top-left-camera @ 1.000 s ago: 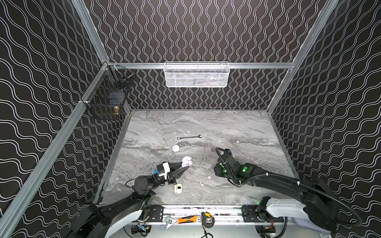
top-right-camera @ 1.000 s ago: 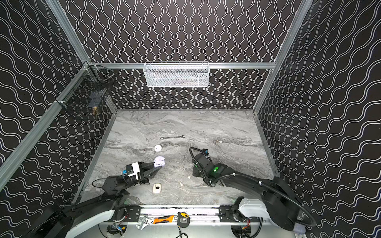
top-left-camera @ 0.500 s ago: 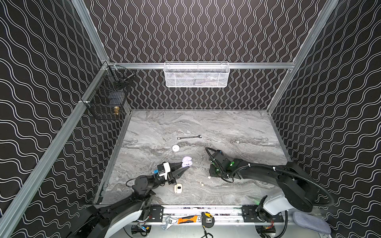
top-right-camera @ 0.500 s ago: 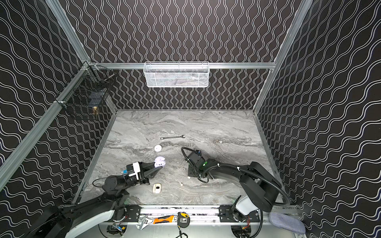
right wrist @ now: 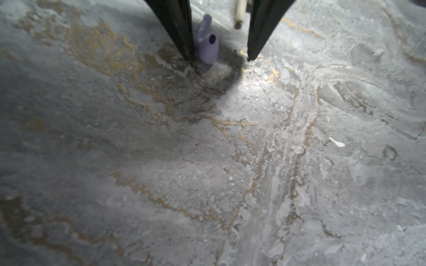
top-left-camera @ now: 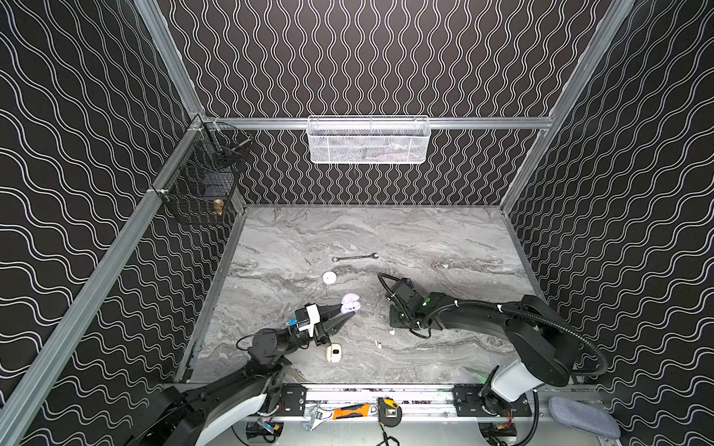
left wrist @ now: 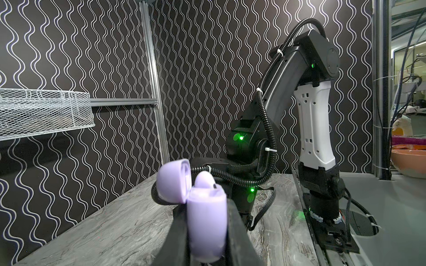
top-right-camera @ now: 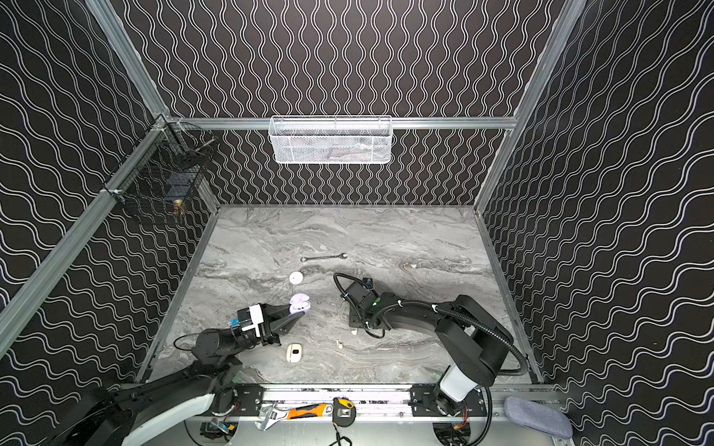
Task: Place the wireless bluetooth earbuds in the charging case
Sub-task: 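Close the right gripper on the second purple earbud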
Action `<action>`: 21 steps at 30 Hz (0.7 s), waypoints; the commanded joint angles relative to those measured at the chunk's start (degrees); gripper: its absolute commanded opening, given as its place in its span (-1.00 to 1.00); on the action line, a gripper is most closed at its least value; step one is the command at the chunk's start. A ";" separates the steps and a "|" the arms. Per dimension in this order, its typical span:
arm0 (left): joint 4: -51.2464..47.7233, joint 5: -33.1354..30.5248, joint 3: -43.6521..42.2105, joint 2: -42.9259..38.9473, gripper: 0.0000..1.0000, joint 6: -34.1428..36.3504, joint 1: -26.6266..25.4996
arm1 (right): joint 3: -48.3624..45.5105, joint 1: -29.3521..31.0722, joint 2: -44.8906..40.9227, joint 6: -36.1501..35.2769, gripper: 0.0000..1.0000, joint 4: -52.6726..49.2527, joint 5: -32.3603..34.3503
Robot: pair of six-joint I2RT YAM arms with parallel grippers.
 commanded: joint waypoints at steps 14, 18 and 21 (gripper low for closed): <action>1.46 0.26 0.48 0.31 -1.00 0.26 0.06 | 2.17 2.45 2.70 1.57 -0.48 -4.92 5.29; 1.72 0.28 0.48 0.50 -1.00 0.16 -0.01 | 1.97 2.74 3.00 1.97 -0.56 -4.99 5.65; 2.06 0.35 0.49 0.93 -1.00 0.09 0.06 | 2.05 3.00 3.34 1.98 -0.65 -5.01 5.99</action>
